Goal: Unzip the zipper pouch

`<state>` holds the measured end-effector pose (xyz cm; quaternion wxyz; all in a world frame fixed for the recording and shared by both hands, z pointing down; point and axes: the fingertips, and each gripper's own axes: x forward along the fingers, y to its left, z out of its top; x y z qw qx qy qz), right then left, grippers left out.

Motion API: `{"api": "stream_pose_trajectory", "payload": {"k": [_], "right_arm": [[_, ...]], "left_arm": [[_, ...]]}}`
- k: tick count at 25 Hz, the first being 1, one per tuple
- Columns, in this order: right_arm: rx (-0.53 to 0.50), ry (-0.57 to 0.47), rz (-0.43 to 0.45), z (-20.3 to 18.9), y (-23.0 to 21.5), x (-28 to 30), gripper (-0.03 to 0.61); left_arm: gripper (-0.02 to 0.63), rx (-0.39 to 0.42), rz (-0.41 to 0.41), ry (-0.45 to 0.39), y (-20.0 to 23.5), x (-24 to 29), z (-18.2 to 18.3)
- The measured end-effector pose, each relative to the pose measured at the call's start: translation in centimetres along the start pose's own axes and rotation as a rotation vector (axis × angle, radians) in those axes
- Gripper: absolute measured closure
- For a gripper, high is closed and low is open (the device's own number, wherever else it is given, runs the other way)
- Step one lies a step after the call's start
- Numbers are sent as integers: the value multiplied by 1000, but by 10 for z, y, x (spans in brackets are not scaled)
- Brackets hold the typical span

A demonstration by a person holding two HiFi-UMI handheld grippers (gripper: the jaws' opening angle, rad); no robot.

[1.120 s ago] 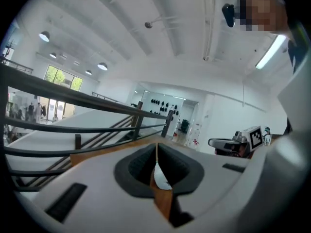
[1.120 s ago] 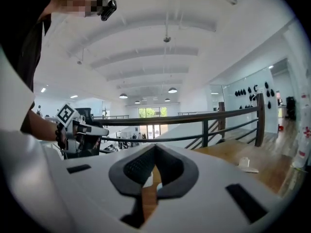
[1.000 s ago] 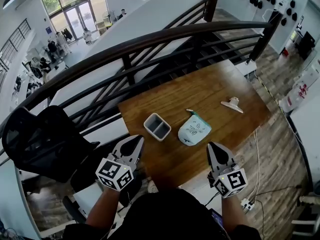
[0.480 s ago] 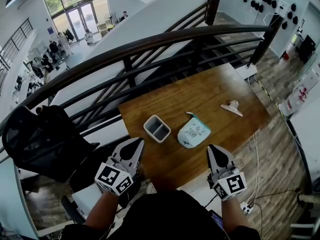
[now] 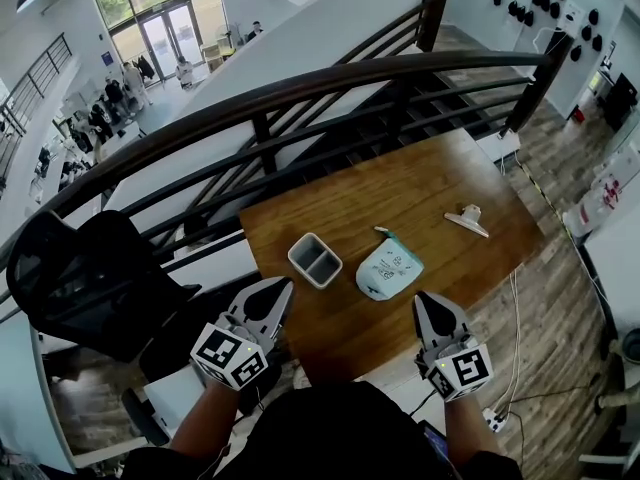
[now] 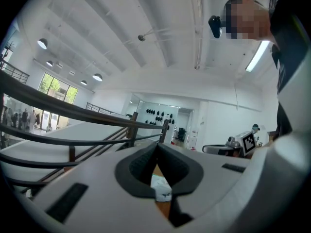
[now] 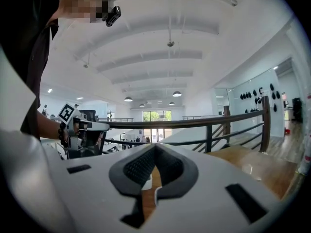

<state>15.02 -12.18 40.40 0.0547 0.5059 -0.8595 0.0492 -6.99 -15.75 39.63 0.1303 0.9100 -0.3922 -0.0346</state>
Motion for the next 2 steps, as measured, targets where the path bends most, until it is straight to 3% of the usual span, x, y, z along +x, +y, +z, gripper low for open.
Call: {"api": "stream_pose_trajectory", "payload": {"k": [2], "right_arm": [[3,22,0,-4,-2,1,585]], "left_arm": [[600,-9,-7,7,-1,2,-1]]}}
